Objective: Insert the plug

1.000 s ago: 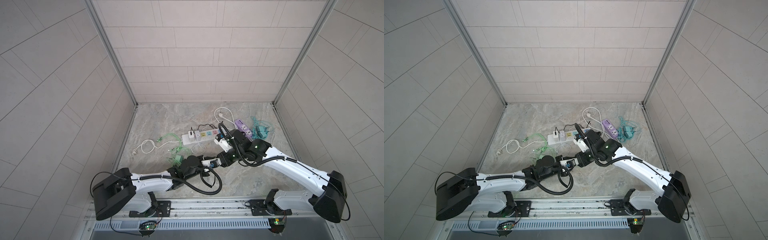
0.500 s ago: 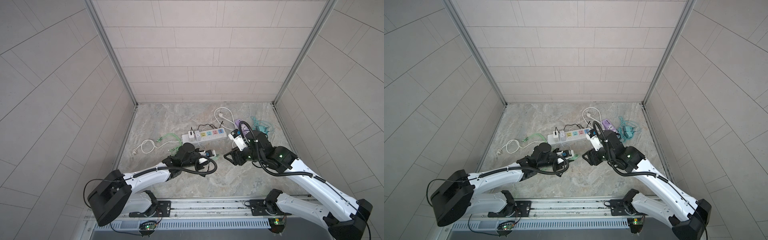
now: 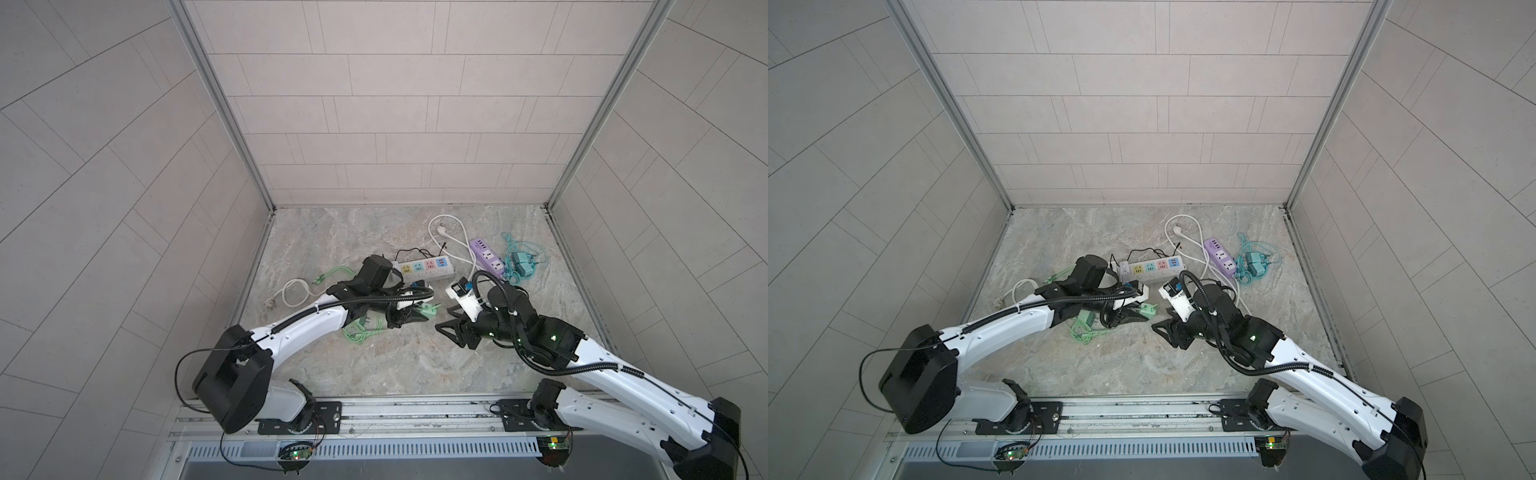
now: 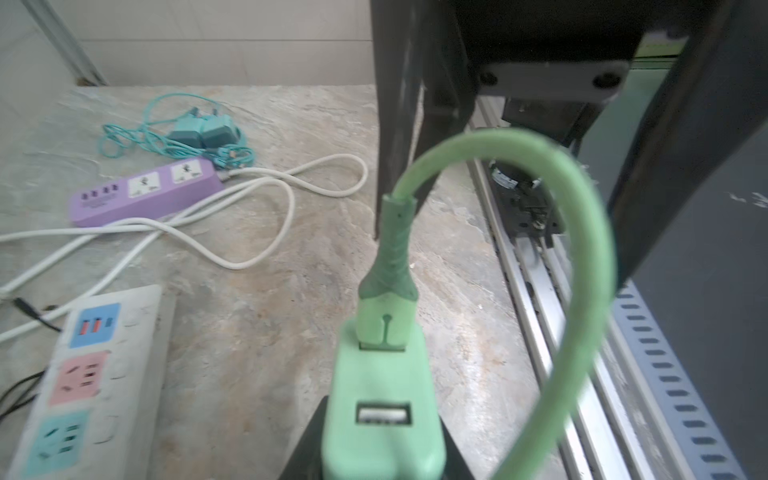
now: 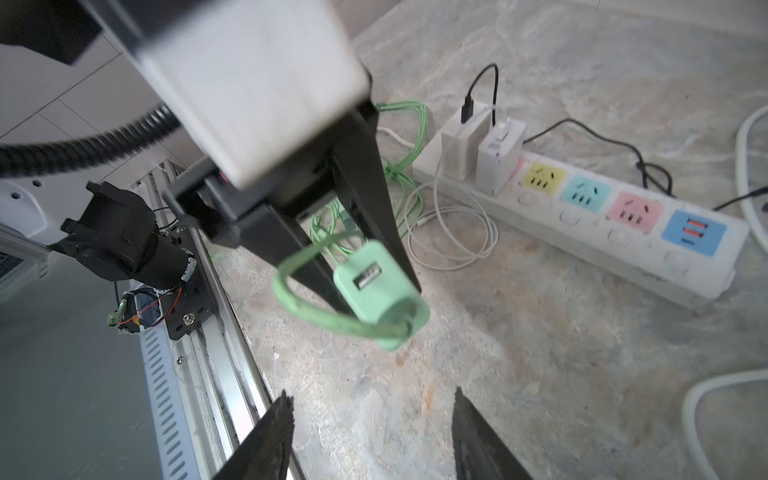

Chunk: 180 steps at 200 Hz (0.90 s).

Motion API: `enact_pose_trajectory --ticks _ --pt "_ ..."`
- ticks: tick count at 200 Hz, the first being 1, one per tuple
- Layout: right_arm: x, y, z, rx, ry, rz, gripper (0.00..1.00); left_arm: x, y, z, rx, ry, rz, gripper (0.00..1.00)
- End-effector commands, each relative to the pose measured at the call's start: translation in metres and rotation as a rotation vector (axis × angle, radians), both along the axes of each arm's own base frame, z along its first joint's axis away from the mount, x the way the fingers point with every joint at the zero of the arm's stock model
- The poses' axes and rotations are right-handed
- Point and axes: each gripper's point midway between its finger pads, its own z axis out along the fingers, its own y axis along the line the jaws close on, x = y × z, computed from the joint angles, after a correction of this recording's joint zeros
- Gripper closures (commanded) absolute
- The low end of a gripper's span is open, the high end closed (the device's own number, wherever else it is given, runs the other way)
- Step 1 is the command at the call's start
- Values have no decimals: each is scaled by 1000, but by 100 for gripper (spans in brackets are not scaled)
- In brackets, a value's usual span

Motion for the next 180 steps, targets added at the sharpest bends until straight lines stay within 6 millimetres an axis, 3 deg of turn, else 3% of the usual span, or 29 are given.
enact_pose_trajectory --ticks 1,39,99,180 --pt "13 7 11 -5 -101 12 41 -15 -1 13 -47 42 -105 92" --pt "11 21 6 13 -83 74 45 -17 0 17 -53 71 -133 92" --pt "4 27 7 45 -66 118 52 -20 2 19 -37 84 -151 92" --pt "0 36 -7 -2 -37 142 54 -20 3 27 -34 72 -147 94"
